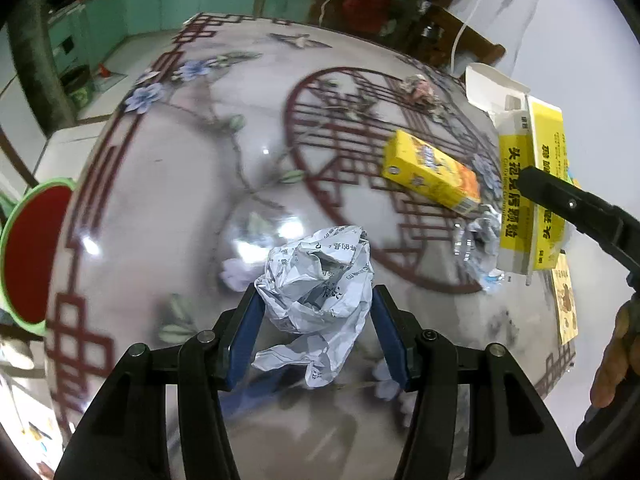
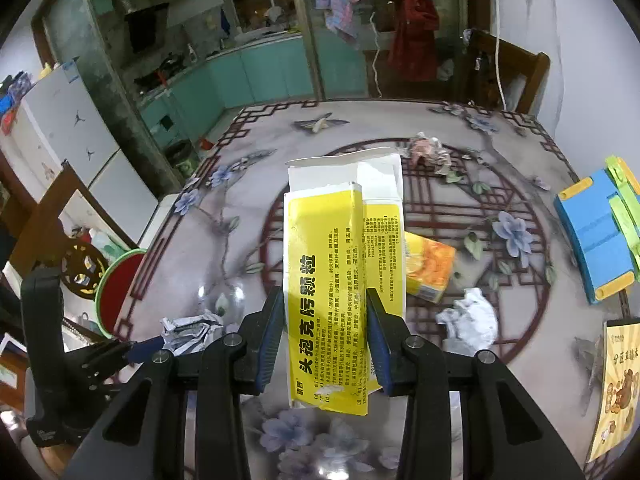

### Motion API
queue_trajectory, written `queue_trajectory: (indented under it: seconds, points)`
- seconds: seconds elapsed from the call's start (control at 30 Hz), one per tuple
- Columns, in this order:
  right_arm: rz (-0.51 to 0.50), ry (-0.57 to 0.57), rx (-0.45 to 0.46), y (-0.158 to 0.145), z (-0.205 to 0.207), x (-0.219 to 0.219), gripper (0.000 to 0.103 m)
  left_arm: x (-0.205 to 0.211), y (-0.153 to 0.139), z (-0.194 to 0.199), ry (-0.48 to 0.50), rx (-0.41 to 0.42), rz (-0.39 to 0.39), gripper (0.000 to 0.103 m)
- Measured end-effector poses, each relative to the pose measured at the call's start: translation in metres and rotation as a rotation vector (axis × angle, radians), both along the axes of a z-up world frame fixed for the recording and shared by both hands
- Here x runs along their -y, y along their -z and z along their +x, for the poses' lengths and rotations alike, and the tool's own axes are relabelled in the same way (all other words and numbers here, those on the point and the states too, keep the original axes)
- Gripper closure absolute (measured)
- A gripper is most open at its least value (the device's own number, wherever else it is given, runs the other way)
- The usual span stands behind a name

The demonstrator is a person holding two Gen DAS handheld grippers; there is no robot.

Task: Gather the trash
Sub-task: 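Carry both items over the red bucket and open both grippers to drop them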

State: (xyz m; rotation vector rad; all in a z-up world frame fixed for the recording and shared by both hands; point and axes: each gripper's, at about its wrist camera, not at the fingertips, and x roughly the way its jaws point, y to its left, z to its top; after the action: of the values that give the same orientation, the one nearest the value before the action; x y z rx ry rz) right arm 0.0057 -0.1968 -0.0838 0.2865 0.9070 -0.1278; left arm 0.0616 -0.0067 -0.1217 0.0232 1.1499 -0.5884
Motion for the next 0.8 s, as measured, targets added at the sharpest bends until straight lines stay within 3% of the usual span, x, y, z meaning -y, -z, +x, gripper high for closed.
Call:
queue_trajectory:
  seconds: [0.23,0.43,0.8]
  points:
    - [-0.006,-0.038,-0.016,0.001,0.021,-0.043,0.066,-0.04,0.003,0.015,-0.027,-0.037,-0.01,0.05]
    - [0.0,-0.072,-0.023,0.004,0.04,-0.085,0.066,-0.078,0.001,0.026,-0.056,-0.01,0.027,0.05]
    - [-0.029,-0.115,-0.018,0.0,0.063,-0.156,0.066,-0.137,0.0,0.049,-0.08,-0.012,0.008,0.05]
